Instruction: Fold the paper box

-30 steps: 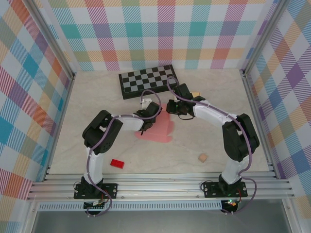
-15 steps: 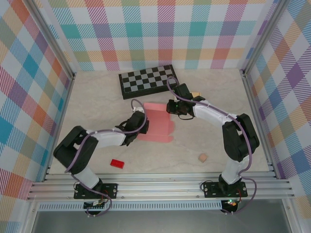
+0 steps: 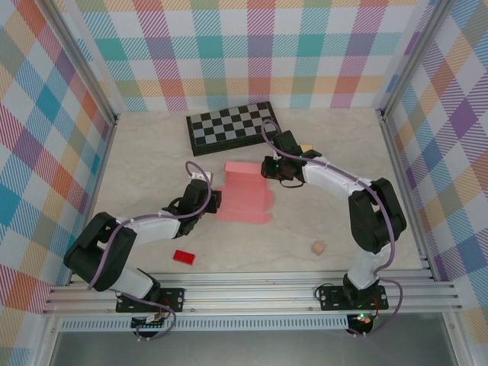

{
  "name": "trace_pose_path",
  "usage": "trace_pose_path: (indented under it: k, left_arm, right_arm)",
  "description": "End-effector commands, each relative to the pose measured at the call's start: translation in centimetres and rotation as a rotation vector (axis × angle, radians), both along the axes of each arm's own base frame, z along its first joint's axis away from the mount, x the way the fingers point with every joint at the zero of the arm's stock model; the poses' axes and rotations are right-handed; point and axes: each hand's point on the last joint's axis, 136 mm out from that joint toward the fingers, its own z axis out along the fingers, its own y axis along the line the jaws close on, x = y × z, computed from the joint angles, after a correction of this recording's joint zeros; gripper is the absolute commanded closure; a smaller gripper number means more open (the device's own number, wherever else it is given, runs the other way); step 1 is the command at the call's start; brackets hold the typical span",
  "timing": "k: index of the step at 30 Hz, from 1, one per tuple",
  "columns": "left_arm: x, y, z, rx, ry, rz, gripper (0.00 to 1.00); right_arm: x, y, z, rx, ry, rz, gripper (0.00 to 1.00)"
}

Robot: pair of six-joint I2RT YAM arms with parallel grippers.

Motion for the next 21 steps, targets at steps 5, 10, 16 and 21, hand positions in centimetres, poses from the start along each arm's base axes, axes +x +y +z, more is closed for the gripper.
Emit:
trace_pose_path:
  k: [5,10,16,21]
  left_arm:
    - [-0.4,1.4,-1.5,-0.065,0.121,0.134,0.49]
    - [-2.6,2.5,-1.7,-0.101,0.158,0.164,0.48]
    - [-4.5,3.6,-0.3,-0.115,0.172,0.185,0.47]
    - [-5.7,4.6,1.1,-0.114,0.157,0.197,0.45]
  right_arm:
    - [-1.9,-1.4,-2.5,-0.09,0.105,-0.01,0.68]
    - [-1.5,-1.1,-0.4,-0.073,0.066,0.009,0.64]
    - [-1.6,-1.0,3.1,-0.064,-0.014,0.069,0.55]
    - [-2.6,-1.7,6.2,-0.09,-0.084,0.132,0.5]
